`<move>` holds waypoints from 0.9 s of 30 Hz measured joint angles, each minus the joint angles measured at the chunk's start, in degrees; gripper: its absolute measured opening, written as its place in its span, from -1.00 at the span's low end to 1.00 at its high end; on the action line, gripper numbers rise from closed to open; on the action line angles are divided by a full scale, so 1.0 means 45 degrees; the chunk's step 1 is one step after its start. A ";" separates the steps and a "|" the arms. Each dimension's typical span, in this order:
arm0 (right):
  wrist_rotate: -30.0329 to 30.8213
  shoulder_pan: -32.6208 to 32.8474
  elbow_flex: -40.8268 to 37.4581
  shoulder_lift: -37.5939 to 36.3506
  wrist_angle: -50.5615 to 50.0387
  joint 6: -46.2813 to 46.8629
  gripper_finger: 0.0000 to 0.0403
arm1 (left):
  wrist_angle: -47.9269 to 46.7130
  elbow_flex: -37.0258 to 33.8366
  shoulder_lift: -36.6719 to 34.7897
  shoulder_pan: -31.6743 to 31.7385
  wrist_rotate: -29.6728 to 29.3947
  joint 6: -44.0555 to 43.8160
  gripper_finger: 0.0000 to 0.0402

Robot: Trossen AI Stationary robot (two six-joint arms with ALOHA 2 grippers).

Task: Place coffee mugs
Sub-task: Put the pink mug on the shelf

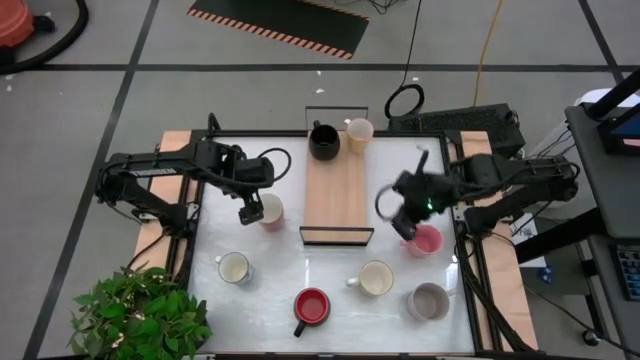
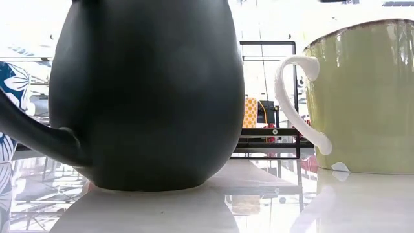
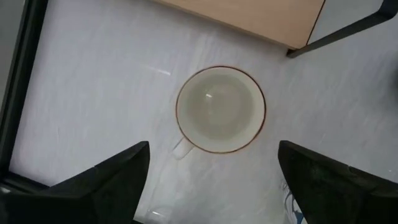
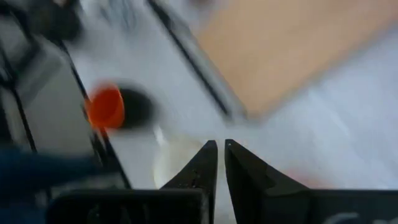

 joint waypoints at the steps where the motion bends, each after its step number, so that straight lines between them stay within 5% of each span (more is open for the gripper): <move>1: -0.0021 0.0326 0.0000 0.0043 -0.0573 0.0300 -0.85 | 0.0000 -0.0001 0.0000 0.0000 0.0000 0.0008 0.78; 15: 0.0428 0.3135 -0.0170 0.0075 -0.2687 0.0826 -0.50 | 0.0358 0.0001 0.0000 0.0000 -0.0016 0.0043 0.78; 27: 0.0315 0.4330 -0.3850 0.0061 -0.1917 -0.1316 0.03 | 0.0738 0.0001 0.0000 -0.0251 0.0347 -0.2563 0.78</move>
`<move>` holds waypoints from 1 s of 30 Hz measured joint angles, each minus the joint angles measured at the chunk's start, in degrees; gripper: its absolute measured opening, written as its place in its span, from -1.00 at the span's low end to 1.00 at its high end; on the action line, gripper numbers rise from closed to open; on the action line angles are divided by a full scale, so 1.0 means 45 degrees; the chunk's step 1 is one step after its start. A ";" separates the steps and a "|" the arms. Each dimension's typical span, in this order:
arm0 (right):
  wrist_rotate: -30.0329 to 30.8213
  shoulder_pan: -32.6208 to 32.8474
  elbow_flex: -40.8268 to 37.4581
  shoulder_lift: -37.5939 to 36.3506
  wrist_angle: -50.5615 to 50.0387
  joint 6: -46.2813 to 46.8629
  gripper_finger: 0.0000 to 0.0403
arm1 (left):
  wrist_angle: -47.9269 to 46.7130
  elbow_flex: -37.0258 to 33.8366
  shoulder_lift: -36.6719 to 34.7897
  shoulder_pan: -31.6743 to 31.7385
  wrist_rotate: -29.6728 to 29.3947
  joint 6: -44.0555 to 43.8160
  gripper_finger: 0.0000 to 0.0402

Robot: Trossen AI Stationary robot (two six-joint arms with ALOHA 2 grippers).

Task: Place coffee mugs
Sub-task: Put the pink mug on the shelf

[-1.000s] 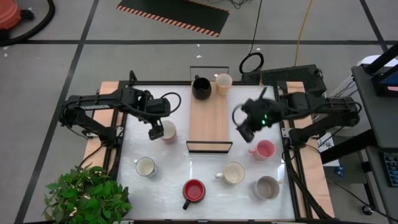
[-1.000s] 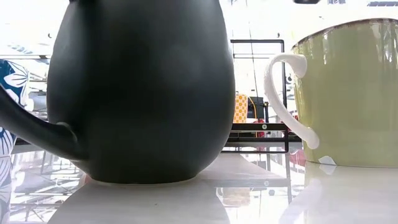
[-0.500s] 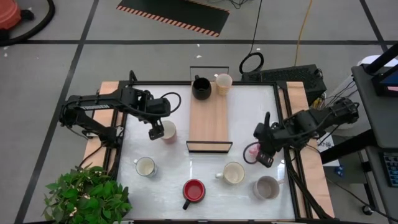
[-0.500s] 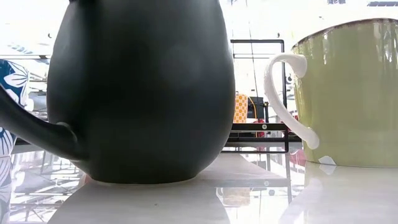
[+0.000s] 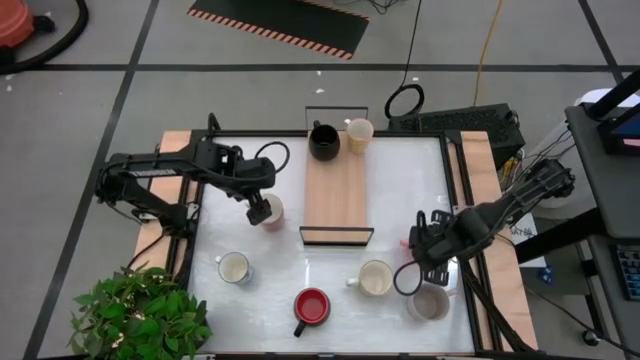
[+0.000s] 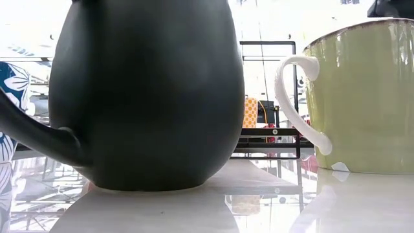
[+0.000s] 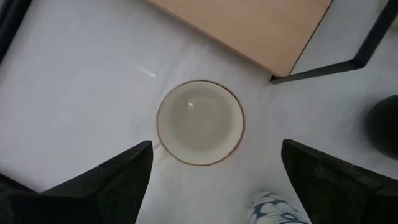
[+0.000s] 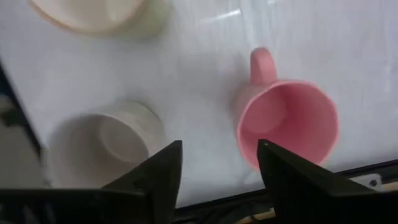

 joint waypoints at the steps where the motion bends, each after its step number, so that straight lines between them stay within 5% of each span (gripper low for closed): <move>1: 0.0033 0.0046 -0.0230 0.0000 0.0052 -0.0228 0.05 | 0.0002 0.0000 0.0000 -0.0073 0.0012 -0.0096 0.78; 7: 0.0322 0.0095 -0.1674 -0.0024 0.0989 -0.1760 0.08 | 0.0133 0.0000 0.0000 -0.0461 0.0016 -0.0579 0.78; 15: -0.2083 0.0095 -0.4012 -0.0010 0.3108 -0.2172 -0.08 | 0.0141 0.0005 0.0000 -0.0550 0.0008 -0.0988 0.78; 26: -0.2529 0.0071 -0.4688 -0.0029 0.3000 -0.1860 -0.88 | 0.0791 0.0005 0.0000 -0.0545 -0.0055 -0.1548 0.78; 30: -0.2518 0.0071 -0.4656 -0.0024 0.3071 -0.1828 -0.93 | 0.0997 0.0007 0.0005 -0.0545 -0.0064 -0.2025 0.78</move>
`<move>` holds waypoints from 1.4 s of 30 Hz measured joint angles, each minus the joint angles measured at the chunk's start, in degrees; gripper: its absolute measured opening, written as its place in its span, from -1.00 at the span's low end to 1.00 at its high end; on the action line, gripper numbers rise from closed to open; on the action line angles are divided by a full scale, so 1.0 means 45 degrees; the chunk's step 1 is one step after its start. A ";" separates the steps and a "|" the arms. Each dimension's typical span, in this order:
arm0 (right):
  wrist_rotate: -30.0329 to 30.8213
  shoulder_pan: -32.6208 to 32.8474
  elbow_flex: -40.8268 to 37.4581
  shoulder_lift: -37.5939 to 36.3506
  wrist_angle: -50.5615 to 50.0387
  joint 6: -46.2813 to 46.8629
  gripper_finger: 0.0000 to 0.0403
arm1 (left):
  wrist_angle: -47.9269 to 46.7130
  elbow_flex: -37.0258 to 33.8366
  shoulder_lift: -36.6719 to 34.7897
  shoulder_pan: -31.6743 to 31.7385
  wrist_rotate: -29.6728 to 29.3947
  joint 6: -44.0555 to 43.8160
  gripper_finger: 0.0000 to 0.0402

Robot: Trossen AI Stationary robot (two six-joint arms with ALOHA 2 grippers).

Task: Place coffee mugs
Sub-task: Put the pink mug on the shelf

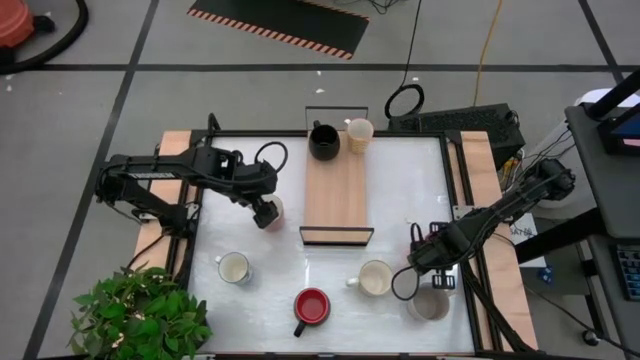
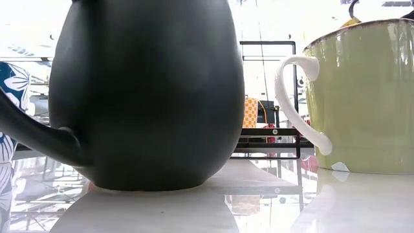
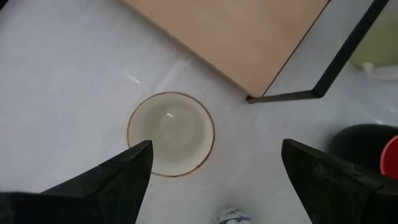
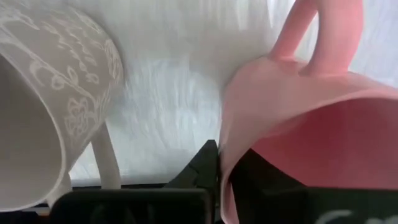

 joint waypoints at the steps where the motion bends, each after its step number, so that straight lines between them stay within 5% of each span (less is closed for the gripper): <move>1: -0.0001 -0.0006 0.0055 0.0009 -0.0045 -0.0008 -0.93 | 0.0101 -0.0001 0.0000 0.0000 -0.0001 -0.0116 0.78; 12: -0.0135 -0.1285 0.1853 -0.0039 -0.1001 -0.0854 -0.96 | 0.1209 0.0002 0.0120 0.0005 -0.0221 -0.0702 0.78; 26: -0.0138 -0.5245 0.4890 0.0177 -0.3078 -0.2476 -0.96 | 0.1258 0.0008 0.0758 0.0005 -0.0286 -0.0798 0.78; 42: 0.0421 -0.8177 0.9469 0.4038 -0.4293 -0.5526 -0.96 | 0.1063 -0.0007 0.1428 0.0066 -0.0354 -0.0694 0.78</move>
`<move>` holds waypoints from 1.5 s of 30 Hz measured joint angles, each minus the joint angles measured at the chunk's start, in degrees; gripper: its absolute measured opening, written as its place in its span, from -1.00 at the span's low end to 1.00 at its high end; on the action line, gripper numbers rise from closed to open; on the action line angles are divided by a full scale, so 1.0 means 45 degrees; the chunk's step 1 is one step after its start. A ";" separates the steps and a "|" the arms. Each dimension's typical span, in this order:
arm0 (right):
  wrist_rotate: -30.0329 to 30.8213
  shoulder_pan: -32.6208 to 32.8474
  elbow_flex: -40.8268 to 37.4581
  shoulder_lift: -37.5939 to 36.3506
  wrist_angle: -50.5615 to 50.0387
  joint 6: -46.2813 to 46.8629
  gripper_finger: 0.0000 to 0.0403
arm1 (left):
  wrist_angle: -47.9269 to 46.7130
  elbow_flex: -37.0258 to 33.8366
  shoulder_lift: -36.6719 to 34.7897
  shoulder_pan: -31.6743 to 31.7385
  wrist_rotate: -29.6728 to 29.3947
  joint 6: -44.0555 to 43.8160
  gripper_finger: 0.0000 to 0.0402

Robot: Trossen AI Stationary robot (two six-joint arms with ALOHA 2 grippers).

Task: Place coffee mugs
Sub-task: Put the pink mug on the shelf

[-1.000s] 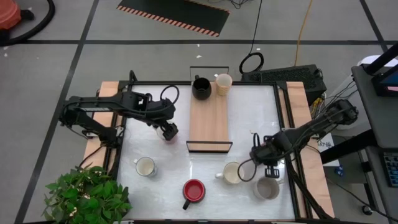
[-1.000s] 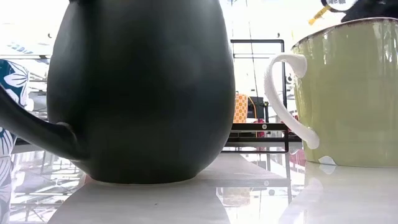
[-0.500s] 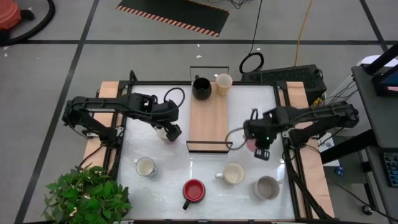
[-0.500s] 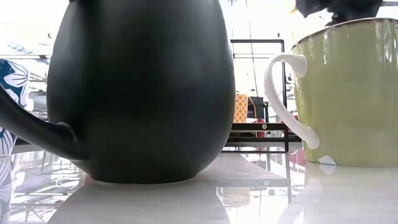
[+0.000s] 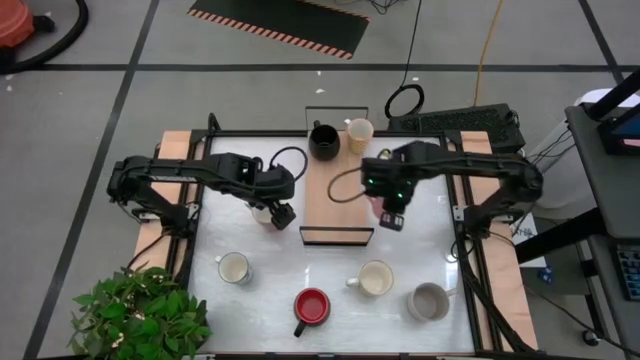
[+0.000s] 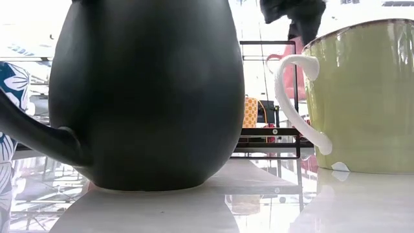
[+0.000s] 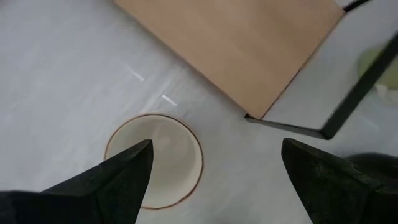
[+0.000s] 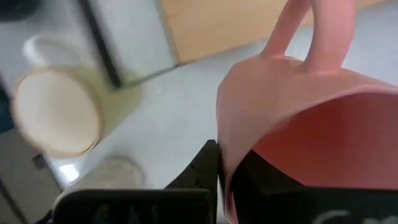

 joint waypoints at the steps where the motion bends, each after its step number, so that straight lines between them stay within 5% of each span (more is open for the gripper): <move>1: 0.0112 -0.0146 0.0241 0.0235 -0.0022 -0.0109 -0.96 | 0.0007 0.0000 0.0009 0.0034 -0.0062 -0.0152 0.78; 9: 0.0673 -0.0958 0.1529 0.1721 0.0484 -0.0295 -0.96 | 0.0019 0.0000 0.0010 0.0177 -0.0444 -0.0484 0.78; 17: 0.0861 -0.1535 0.1578 0.2658 0.1750 0.1757 -0.96 | 0.0019 0.0000 0.0005 0.0182 -0.0808 0.0135 0.78; 28: 0.1442 -0.1964 0.1578 0.2737 0.3584 0.3801 -0.96 | -0.0247 0.0000 0.0005 0.0182 -0.0800 0.1803 0.78; 45: 0.1782 -0.2680 0.1039 0.2727 0.5173 0.3897 -0.95 | -0.1715 0.0005 -0.0510 0.0182 -0.1027 0.2629 0.78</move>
